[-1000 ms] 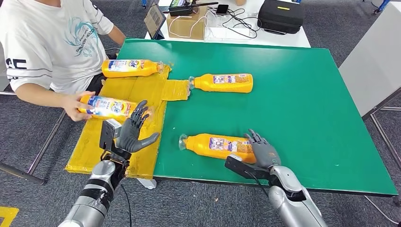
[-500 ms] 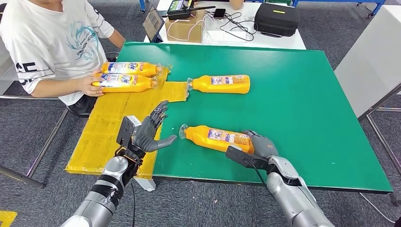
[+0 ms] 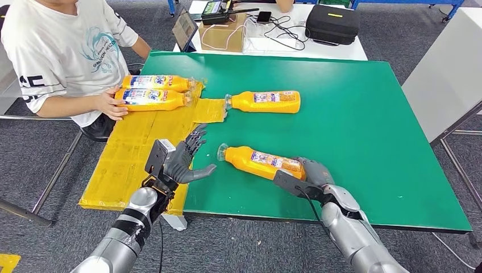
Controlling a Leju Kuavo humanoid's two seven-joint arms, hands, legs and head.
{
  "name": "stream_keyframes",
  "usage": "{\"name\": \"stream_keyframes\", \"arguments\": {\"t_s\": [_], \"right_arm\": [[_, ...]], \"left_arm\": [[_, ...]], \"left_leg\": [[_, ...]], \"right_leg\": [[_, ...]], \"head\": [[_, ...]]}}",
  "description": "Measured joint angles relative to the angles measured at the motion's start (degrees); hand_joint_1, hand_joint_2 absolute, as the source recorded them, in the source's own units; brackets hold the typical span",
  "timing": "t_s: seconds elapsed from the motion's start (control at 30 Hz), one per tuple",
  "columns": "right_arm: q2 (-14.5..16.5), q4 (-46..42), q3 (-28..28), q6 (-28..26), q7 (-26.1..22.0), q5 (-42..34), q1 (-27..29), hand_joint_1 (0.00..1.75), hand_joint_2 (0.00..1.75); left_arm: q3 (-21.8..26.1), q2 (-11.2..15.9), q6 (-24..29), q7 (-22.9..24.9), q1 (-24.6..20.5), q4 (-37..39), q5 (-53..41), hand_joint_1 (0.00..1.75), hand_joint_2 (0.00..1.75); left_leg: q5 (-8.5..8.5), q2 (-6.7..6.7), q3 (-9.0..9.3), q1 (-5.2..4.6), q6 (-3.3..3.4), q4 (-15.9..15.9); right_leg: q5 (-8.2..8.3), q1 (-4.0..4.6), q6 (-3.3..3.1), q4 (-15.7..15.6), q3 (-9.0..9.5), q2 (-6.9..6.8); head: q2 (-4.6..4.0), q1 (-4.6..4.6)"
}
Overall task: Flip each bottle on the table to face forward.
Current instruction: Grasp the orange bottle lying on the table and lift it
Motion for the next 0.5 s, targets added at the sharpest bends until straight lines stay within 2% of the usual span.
{"name": "stream_keyframes", "arguments": {"t_s": [0.13,0.23,0.4,0.5], "right_arm": [[0.2,-0.5,-0.6,-0.1,-1.7,-3.7,0.8,1.75,1.75],[1.2,-2.3,-1.9,-1.1,-4.4,-9.1,2.7,1.75,1.75],[5.3,-8.4,-5.2,-5.9,-8.0,-17.9,8.3,1.75,1.75],[8.0,-12.2,-6.4,-9.7,-9.5,-20.5,10.8,1.75,1.75]], "left_arm": [[0.0,0.0,0.7,0.2,-0.6,0.6,0.3,0.00,1.75],[0.0,0.0,3.5,0.0,-1.1,1.2,0.0,0.00,1.75],[0.0,0.0,13.3,-1.2,-1.8,1.8,-3.3,0.00,1.75],[0.0,0.0,14.9,-0.4,-2.3,2.1,-2.8,0.00,1.75]], "left_leg": [[0.00,0.00,-0.02,0.00,0.00,0.0],[0.00,0.00,-0.11,0.00,0.00,0.0],[0.04,-0.06,-0.48,0.05,-0.02,0.0],[0.07,-0.16,-0.71,0.11,-0.02,0.0]], "right_leg": [[0.00,0.00,0.00,0.0,-0.01,0.00],[0.00,0.01,0.00,0.0,-0.06,0.00],[0.00,0.05,0.00,0.1,-0.40,-0.03],[0.00,0.06,0.00,0.1,-0.59,-0.05]], "head": [[0.01,0.01],[0.00,0.01],[0.01,-0.01],[0.00,0.00]]}}
